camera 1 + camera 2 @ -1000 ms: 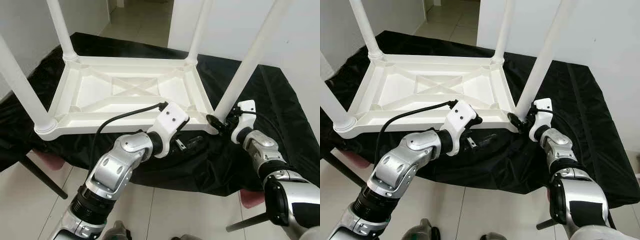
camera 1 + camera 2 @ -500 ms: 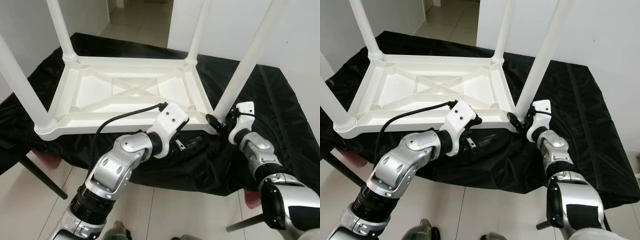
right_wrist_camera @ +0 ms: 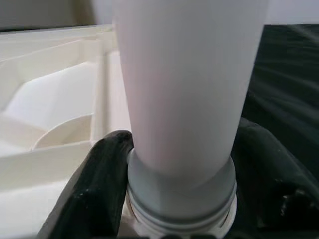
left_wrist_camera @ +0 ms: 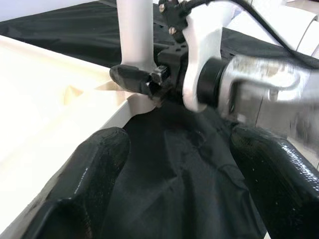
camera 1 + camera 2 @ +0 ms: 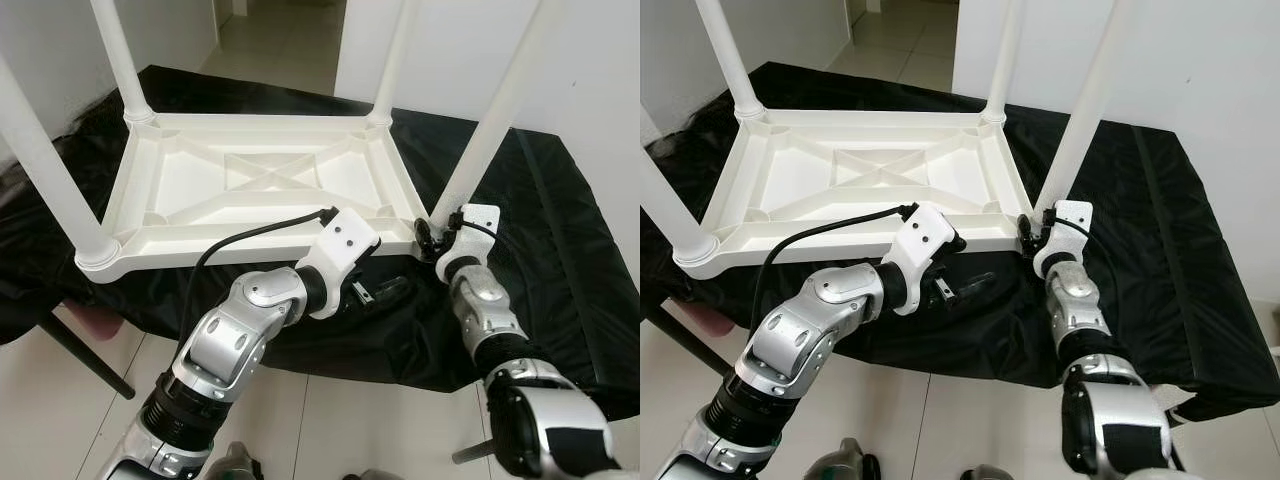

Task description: Building children table

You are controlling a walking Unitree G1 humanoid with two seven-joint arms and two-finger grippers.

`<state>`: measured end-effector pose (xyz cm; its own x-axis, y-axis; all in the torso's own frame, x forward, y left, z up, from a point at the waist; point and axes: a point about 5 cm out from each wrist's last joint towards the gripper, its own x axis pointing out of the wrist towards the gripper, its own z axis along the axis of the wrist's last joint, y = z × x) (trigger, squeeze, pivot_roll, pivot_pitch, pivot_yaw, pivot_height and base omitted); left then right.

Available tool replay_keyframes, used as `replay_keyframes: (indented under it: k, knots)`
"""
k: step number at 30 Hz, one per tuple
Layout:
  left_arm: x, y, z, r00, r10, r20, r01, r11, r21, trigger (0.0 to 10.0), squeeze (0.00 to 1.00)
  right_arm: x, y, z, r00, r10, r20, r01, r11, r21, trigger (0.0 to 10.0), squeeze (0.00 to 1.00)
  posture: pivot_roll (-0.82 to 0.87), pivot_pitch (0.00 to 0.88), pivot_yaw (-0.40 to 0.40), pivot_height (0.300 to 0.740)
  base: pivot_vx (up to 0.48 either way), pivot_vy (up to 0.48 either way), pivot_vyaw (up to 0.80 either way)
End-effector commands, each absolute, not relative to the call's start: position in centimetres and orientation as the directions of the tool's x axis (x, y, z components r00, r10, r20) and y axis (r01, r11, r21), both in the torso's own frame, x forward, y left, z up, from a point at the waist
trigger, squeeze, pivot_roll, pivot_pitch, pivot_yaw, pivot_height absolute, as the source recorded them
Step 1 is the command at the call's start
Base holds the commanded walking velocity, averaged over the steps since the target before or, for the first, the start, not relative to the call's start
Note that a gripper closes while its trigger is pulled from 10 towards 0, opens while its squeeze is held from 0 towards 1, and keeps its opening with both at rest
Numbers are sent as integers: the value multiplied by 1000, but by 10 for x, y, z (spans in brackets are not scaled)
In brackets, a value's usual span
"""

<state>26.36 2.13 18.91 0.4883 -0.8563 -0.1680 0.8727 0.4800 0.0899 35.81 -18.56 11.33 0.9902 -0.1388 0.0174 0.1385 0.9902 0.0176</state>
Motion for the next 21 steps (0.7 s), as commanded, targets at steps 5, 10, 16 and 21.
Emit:
replay_keyframes:
  k: [5,10,16,21]
  knots:
    - [264,20,190,500,-850,-164,866,491,94,10000,0,340,-183,99,918,-395,-32,396,918,30,10000,0,62,13,-46,740,0,0,0]
    - [265,19,190,502,-850,-161,865,493,94,10000,0,339,-164,108,936,-352,-4,352,935,35,10000,0,55,14,-49,740,0,0,0]
    - [265,18,190,501,-851,-156,866,492,94,10000,0,335,-172,109,926,-378,-2,378,926,13,10000,0,52,15,-53,740,0,0,0]
    - [264,18,190,502,-851,-155,865,494,92,10000,0,331,-174,107,925,-379,-6,379,925,21,10000,8,52,16,-56,740,0,0,0]
